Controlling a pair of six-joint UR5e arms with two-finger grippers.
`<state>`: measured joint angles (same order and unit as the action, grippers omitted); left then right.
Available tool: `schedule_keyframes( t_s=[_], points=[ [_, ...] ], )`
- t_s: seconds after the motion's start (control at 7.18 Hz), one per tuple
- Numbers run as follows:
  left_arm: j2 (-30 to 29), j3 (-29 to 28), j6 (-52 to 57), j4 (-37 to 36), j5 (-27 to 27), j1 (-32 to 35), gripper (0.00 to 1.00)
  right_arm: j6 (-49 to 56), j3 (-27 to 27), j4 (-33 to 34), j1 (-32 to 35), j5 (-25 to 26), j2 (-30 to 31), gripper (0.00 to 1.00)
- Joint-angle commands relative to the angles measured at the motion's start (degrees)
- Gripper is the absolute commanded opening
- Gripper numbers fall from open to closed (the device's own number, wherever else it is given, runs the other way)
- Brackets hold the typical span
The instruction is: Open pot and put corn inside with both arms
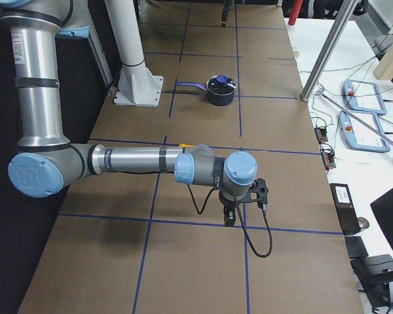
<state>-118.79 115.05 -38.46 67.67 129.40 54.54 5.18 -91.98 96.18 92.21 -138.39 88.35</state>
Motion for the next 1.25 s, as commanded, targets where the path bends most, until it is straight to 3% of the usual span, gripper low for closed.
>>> schedule_keyframes(
  t_s=[0.0,0.14,0.42,0.7,1.11],
  points=[
    [-9.75,-2.8,-9.66,-3.33,-2.05,-6.88,1.0,-0.08,-0.3,-0.02,-0.02,-0.91,-0.02,1.0],
    [-14.41,-5.86,-13.27,-3.33,-2.22,-8.39,1.0,-0.17,-0.48,0.06,-0.02,-1.01,-0.02,1.0],
    [-24.0,-14.55,-17.95,-0.8,-7.65,-13.21,1.0,-0.08,-0.56,-0.02,-0.02,-2.32,-0.02,1.0],
    [-26.13,-23.43,-24.53,11.2,-10.29,-15.6,1.0,-0.17,-0.91,-0.02,-0.71,-2.42,-0.2,1.0],
    [-30.62,-31.29,-26.4,12.22,-13.83,-20.08,1.0,-0.17,-0.92,-0.02,-1.07,-2.85,-0.29,1.0]
  ],
)
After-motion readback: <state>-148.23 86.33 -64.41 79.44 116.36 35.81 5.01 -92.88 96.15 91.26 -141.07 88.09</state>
